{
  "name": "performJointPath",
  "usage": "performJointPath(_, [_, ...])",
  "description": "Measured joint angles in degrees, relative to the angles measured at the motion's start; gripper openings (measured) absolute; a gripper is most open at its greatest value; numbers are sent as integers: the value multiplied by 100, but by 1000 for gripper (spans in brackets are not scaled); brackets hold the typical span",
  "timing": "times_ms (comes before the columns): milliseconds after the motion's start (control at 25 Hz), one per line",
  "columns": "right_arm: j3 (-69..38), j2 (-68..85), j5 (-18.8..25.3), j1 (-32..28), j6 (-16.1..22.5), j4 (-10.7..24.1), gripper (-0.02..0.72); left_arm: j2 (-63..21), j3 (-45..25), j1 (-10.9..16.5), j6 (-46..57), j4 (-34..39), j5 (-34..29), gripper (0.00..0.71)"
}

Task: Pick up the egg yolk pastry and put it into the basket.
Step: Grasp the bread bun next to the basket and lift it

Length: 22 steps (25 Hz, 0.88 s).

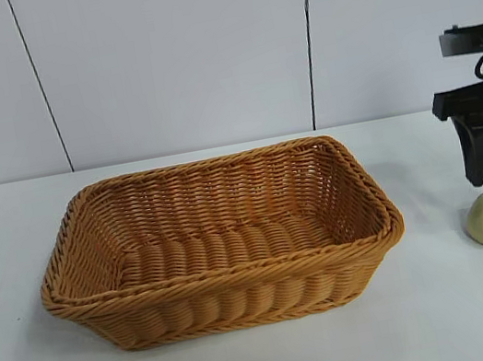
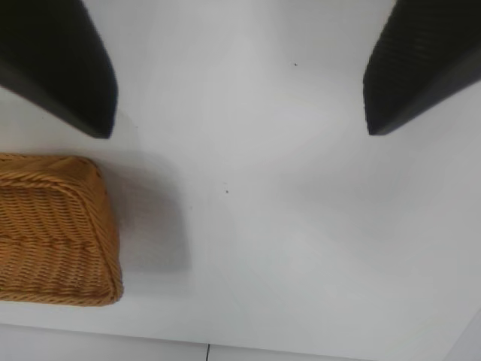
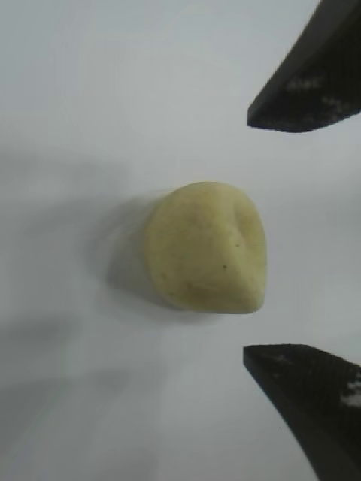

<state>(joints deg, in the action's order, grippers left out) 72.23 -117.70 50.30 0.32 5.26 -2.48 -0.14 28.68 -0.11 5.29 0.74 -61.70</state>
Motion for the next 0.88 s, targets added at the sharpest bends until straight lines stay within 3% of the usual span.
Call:
performJointPath(160, [0,-58,-150,0,0,0,561,0,0,0,0,0,0,643])
performJointPath(240, [0,-58,-189,0,0,0,520,0,0,0,0,0,0,643])
performJointPath(480, [0,-58,-182,0,-14,0,210,0,0,0,0,0,0,643])
performJointPath(560, [0,-58,-153,0,-60,0,146,0,0,0,0,0,0,643])
performJointPath(680, [30,-58,-47,0,-87,0,120,0,0,0,0,0,0,643])
performJointPath(880, [442,106,500,0,-108,-11,111,0,0,0,0,0,0,643])
